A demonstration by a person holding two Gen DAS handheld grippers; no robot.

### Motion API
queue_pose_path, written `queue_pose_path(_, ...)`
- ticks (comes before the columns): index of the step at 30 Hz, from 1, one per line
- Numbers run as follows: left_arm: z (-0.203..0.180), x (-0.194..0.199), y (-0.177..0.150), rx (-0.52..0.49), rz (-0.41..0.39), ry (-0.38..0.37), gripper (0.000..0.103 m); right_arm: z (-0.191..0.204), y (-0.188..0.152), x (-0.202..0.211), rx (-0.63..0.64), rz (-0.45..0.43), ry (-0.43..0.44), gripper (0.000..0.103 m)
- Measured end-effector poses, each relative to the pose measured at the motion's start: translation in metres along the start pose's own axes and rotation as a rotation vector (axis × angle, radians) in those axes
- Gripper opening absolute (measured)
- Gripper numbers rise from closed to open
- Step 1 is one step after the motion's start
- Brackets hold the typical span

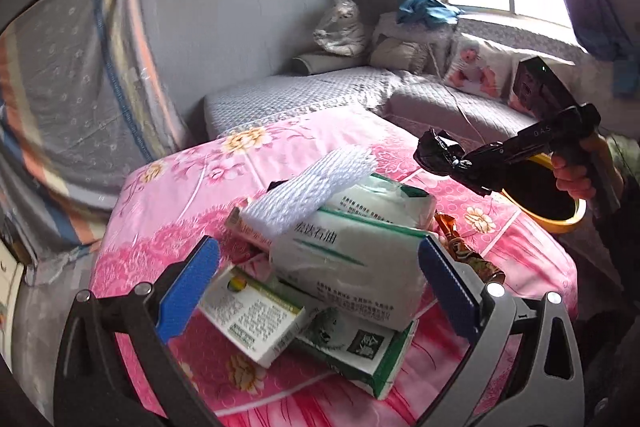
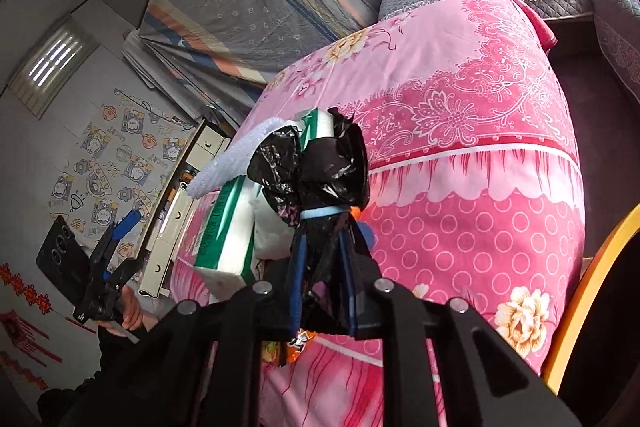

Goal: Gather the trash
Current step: 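Lift the black bag toward the bin with the right gripper while the left gripper grasps the white foam net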

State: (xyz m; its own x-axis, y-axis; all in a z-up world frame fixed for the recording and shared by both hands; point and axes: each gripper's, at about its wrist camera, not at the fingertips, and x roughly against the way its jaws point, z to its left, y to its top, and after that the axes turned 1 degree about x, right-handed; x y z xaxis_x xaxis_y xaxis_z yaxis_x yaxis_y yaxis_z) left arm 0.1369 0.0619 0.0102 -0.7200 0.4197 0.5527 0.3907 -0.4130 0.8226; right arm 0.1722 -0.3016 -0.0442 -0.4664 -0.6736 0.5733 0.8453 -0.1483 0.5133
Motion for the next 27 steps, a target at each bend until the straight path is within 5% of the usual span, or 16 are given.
queue_pose_path(6,0.001,-0.057,0.049,-0.215,0.088,-0.153,0.095,0.012,-0.022,0.010,0.013,-0.009,0.039,0.015)
queue_pose_path(11,0.018,-0.116,0.069,-0.212,0.216,-0.243,0.095,0.012,-0.031,0.013,0.017,-0.012,0.054,0.015)
queue_pose_path(21,0.037,-0.181,0.057,-0.165,0.373,-0.241,0.095,-0.007,-0.038,0.017,-0.045,-0.022,0.081,0.015)
queue_pose_path(22,0.039,-0.184,0.057,-0.158,0.378,-0.247,0.092,-0.008,-0.038,0.017,-0.053,-0.023,0.083,0.015)
queue_pose_path(25,0.045,-0.187,0.057,-0.123,0.395,-0.284,0.048,-0.011,-0.040,0.019,-0.067,-0.027,0.090,0.015)
queue_pose_path(27,0.046,-0.188,0.056,-0.116,0.400,-0.280,0.038,-0.010,-0.041,0.020,-0.070,-0.026,0.093,0.015)
